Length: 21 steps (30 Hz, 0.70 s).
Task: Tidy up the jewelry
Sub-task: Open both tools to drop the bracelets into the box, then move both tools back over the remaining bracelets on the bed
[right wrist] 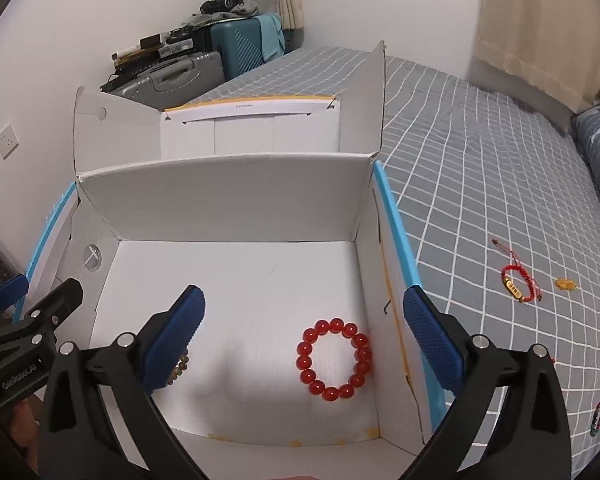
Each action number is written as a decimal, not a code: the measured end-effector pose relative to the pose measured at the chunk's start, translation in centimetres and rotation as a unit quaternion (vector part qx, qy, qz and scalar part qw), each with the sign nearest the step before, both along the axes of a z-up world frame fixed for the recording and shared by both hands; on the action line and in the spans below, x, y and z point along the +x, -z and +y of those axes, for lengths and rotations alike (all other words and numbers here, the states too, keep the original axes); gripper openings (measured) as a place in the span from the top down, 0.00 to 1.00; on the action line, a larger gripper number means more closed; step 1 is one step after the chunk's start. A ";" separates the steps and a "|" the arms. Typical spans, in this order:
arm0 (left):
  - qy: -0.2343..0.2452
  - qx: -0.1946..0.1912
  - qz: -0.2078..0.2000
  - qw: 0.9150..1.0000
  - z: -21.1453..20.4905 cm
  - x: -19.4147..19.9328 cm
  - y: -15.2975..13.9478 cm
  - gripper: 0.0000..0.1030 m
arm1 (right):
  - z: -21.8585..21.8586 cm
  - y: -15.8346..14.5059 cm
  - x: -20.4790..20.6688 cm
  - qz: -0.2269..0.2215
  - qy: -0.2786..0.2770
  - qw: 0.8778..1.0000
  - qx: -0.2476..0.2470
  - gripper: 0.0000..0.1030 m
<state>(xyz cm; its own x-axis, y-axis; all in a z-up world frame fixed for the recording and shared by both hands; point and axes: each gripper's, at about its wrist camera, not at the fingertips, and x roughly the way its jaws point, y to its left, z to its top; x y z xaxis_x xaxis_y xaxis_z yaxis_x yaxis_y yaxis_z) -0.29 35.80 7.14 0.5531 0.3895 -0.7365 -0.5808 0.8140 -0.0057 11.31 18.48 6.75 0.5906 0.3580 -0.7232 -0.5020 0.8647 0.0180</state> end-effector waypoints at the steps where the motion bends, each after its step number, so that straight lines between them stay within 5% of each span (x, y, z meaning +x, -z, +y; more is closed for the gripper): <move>1: 0.000 -0.001 0.001 1.000 0.0 0.0 0.0 0.05 | -0.1 -0.1 -0.1 -0.003 0.000 1.000 0.000 0.07; 21: 0.077 0.010 -0.019 0.997 -8.3 2.0 -2.8 0.06 | -10.0 -3.3 -0.6 -0.040 0.065 0.997 -0.011 0.07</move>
<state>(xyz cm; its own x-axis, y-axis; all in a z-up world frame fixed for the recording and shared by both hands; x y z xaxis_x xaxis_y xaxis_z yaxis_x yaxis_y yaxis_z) 1.72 27.45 9.97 0.6344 0.3127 -0.7069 -0.4491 0.8934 -0.0078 10.68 8.43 10.03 0.6874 0.2586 -0.6787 -0.3842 0.9225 -0.0376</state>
